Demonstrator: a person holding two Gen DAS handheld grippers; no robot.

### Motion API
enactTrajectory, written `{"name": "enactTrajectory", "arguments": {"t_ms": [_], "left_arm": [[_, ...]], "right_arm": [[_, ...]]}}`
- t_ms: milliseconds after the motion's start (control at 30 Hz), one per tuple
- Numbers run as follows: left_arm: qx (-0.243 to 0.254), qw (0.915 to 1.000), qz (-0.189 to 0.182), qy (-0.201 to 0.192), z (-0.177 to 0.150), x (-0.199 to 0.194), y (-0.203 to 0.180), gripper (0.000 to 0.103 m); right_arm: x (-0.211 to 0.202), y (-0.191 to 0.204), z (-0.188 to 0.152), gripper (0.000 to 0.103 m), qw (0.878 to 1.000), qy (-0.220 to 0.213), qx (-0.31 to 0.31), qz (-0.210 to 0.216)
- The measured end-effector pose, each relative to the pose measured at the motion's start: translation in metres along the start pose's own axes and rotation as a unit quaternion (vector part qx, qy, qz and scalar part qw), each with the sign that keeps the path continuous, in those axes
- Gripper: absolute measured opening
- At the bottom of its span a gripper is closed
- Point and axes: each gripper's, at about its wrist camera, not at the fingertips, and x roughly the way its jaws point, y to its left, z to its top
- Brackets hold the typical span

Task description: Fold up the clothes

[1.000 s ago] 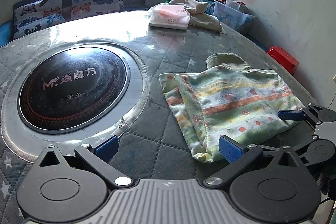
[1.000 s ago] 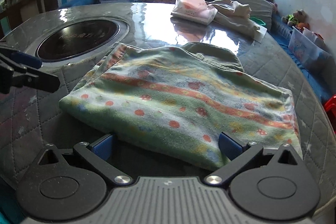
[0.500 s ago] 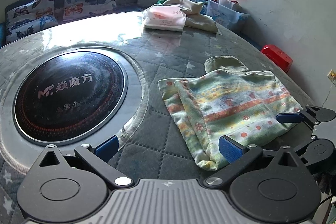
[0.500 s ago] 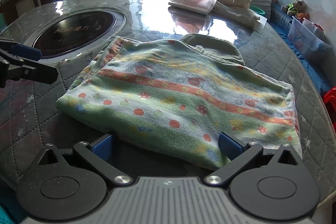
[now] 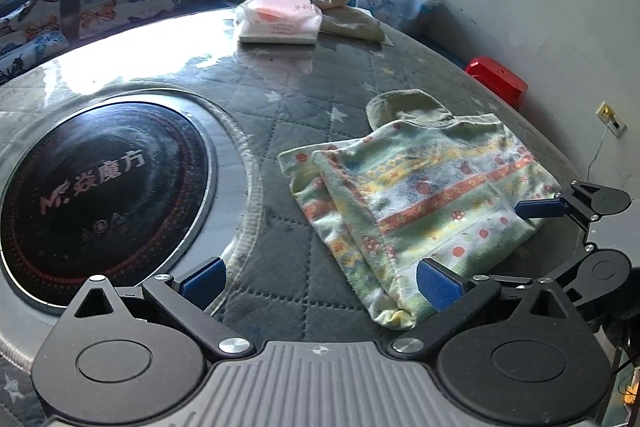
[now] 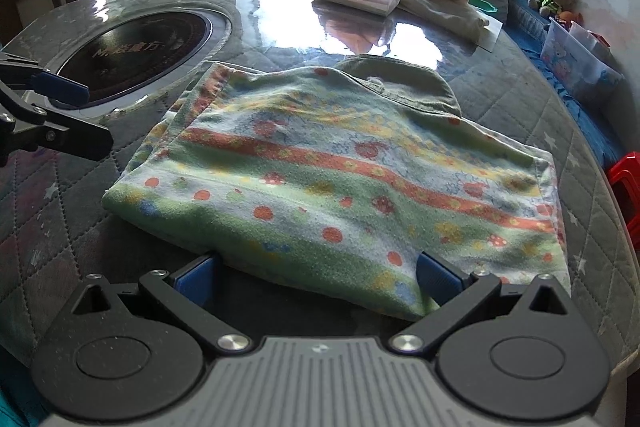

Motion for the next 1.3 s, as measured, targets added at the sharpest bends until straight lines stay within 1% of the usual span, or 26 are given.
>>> {"name": "enactTrajectory", "arguments": {"t_ms": [133,200,367,467,567,800,967,1133,1300], "left_arm": [[0.023,0.9997,-0.008,0.008,0.003,0.003,-0.012,0.103],[0.034,0.9994,-0.004,0.008,0.002,0.004,-0.018,0.103],[0.035,0.9994,0.007,0.0,-0.005,0.003,-0.029,0.103],[0.028,0.9994,0.018,-0.011,-0.009,0.0,-0.034,0.103],[0.016,0.9991,0.032,-0.023,-0.011,-0.002,-0.039,0.103],[-0.005,0.998,0.055,-0.033,-0.012,-0.003,-0.047,0.103],[-0.011,0.9976,0.06,-0.032,-0.012,-0.001,-0.051,0.103],[-0.011,0.9976,0.063,-0.028,-0.012,0.001,-0.052,0.103],[-0.014,0.9974,0.064,-0.03,-0.01,0.002,-0.05,0.103]], "right_arm": [[-0.001,0.001,-0.003,0.103,1.0,-0.01,0.002,-0.002],[-0.003,0.002,-0.006,0.103,1.0,-0.017,0.006,-0.007],[-0.006,0.004,-0.012,0.103,0.999,-0.037,0.01,-0.016],[-0.008,0.006,-0.012,0.103,0.999,-0.043,-0.001,-0.016],[-0.011,0.006,-0.013,0.103,0.999,-0.048,-0.015,-0.005],[-0.026,0.004,-0.015,0.103,0.997,-0.072,-0.035,0.007],[-0.032,0.003,-0.017,0.103,0.996,-0.084,-0.04,0.017],[-0.035,0.002,-0.019,0.103,0.994,-0.1,-0.03,0.021],[-0.036,0.002,-0.017,0.103,0.994,-0.103,-0.029,0.02]]}}
